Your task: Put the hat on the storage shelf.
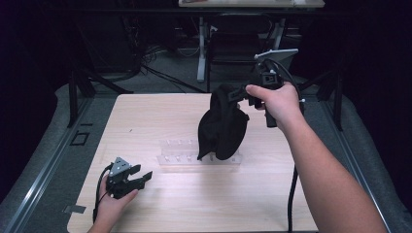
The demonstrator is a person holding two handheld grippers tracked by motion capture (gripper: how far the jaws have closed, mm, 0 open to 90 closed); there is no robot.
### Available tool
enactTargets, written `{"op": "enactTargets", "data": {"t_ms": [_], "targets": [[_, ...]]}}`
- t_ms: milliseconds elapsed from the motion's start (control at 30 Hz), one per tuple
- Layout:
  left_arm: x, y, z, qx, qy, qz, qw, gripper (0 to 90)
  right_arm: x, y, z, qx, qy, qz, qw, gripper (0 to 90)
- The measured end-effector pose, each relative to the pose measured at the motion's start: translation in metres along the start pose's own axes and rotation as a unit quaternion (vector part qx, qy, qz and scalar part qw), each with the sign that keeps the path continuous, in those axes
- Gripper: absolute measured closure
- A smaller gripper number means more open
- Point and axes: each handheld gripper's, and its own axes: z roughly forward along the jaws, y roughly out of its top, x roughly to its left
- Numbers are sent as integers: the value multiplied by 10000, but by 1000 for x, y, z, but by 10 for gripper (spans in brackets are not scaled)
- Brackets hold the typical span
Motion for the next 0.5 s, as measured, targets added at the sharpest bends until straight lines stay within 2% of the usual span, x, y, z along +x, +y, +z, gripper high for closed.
{"op": "enactTargets", "data": {"t_ms": [233,500], "targets": [[-1,0,0,21,2,11,10000,427,-1,0,4,42,-36,-1,10000,882],[-2,1,1,8,-1,35,10000,428,1,-2,8,25,32,-48,10000,881]]}}
